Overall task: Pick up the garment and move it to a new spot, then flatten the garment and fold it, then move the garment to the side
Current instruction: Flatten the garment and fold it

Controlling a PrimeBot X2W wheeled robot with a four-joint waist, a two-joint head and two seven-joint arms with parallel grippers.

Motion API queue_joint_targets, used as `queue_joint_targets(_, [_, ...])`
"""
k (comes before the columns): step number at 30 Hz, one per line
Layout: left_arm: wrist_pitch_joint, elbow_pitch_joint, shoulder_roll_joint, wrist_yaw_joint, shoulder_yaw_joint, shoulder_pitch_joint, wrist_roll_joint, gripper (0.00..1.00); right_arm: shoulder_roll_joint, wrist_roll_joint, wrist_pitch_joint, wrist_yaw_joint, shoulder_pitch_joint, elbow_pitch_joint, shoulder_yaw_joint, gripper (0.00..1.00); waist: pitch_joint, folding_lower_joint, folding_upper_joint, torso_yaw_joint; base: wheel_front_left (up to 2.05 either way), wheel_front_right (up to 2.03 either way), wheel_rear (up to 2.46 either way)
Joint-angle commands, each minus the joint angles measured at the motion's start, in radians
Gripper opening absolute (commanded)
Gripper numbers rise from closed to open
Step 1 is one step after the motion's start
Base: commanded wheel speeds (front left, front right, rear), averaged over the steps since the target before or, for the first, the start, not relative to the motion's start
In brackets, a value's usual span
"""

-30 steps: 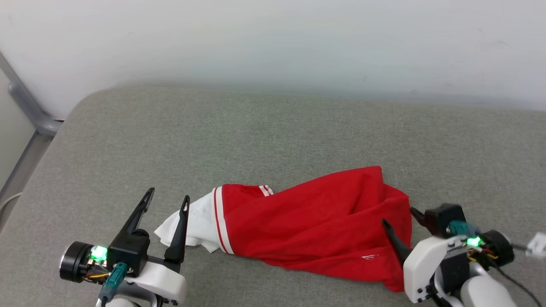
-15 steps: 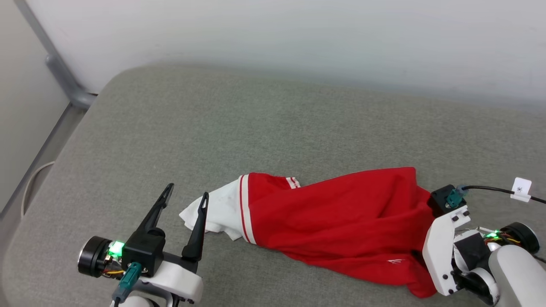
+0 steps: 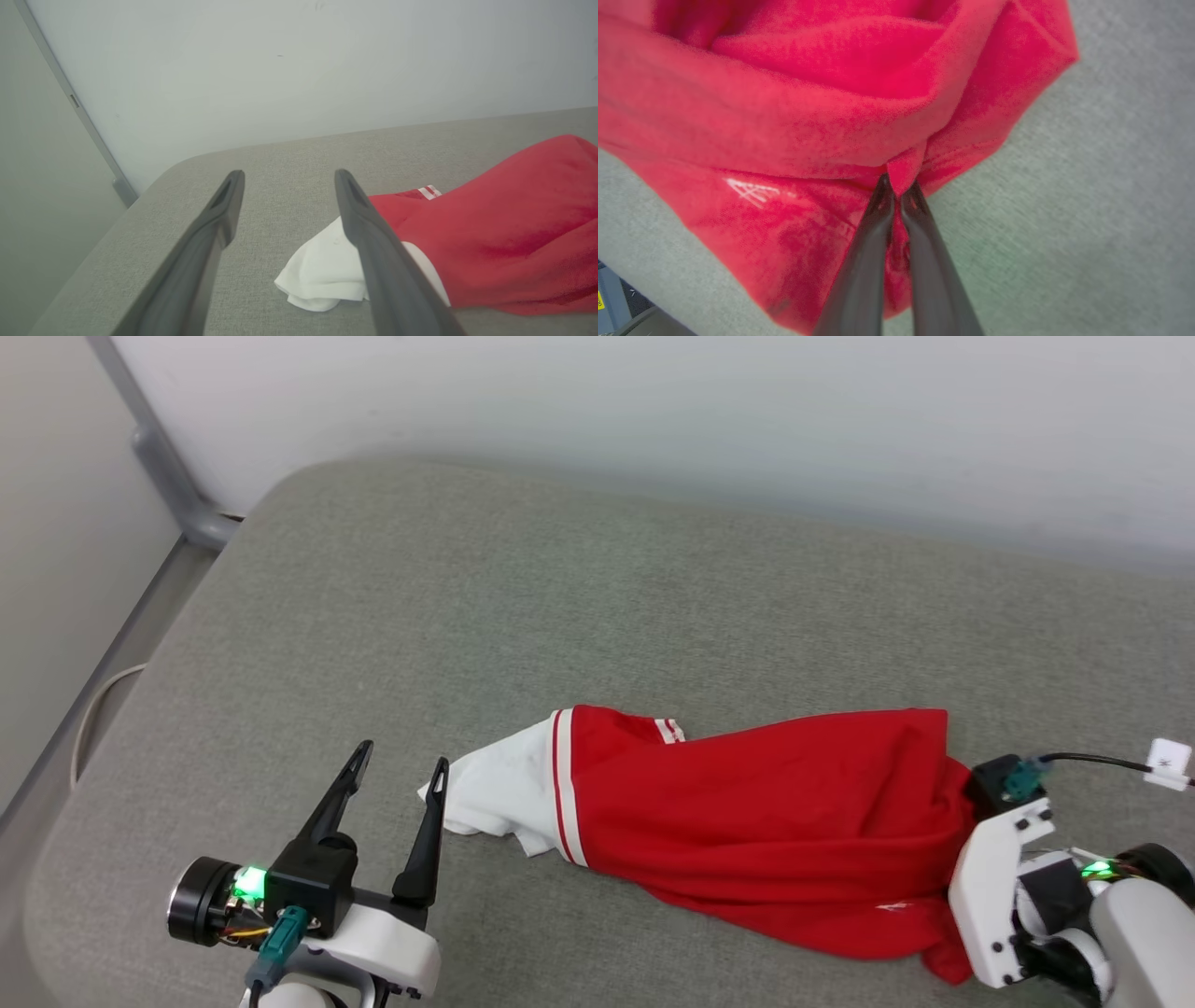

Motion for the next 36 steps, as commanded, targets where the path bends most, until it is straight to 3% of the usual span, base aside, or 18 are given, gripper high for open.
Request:
queue_joint_targets(1, [-0.003,0.0,-0.008,-0.003,0.004,0.006,0.008,1.0,-0.022,-0.014,-0.005,-0.002,0.027,0.02,-0.016,0.0,-0.009,0.0,-0.0001,-0.014,0.0,0.0,0.0])
queue_joint_targets(6, [-0.003,-0.002,-0.018,-0.009,0.017,0.022,0.015,1.0,-0.034,-0.068,-0.06,-0.002,0.048,-0.025,-0.152,0.0,-0.031,0.0,-0.0001,-0.051,0.0,0.0,0.0])
queue_joint_targets(9, [-0.003,-0.003,-0.025,-0.014,0.026,0.03,0.018,1.0,-0.007,-0.114,-0.072,-0.002,0.104,-0.069,-0.247,0.0,-0.041,0.0,-0.0001,-0.074,0.0,0.0,0.0])
queue_joint_targets(17, [-0.003,-0.005,-0.041,-0.019,0.05,0.064,0.027,1.0,0.154,-0.231,-0.013,-0.002,0.36,-0.317,-0.449,0.0,-0.052,0.0,-0.0001,-0.143,0.0,0.0,0.0])
queue_joint_targets(23, [-0.003,0.002,-0.056,-0.037,0.063,0.047,0.037,1.0,0.268,-0.251,0.078,-0.002,0.517,-0.479,-0.449,0.0,-0.04,0.0,-0.0001,-0.176,0.0,0.0,0.0])
queue_joint_targets(24, [-0.003,0.003,-0.059,-0.038,0.062,0.043,0.041,1.0,0.269,-0.25,0.069,-0.002,0.511,-0.48,-0.443,0.35,-0.039,0.0,-0.0001,-0.176,0.0,0.0,0.0])
queue_joint_targets(25, [-0.003,0.004,-0.061,-0.041,0.063,0.04,0.042,1.0,0.27,-0.249,0.068,-0.002,0.504,-0.476,-0.44,1.0,-0.037,0.0,-0.0001,-0.176,0.0,0.0,0.0])
queue_joint_targets(30, [-0.003,0.015,-0.064,-0.053,0.074,0.042,0.046,1.0,0.235,-0.197,0.111,-0.002,0.445,-0.53,-0.396,1.0,-0.034,0.0,-0.0001,-0.169,0.0,0.0,0.0])
queue_joint_targets(36, [-0.003,0.027,-0.077,-0.062,0.078,0.035,0.053,1.0,0.138,-0.111,0.264,-0.002,0.314,-0.699,-0.373,1.0,-0.033,0.0,-0.0001,-0.147,0.0,0.0,0.0])
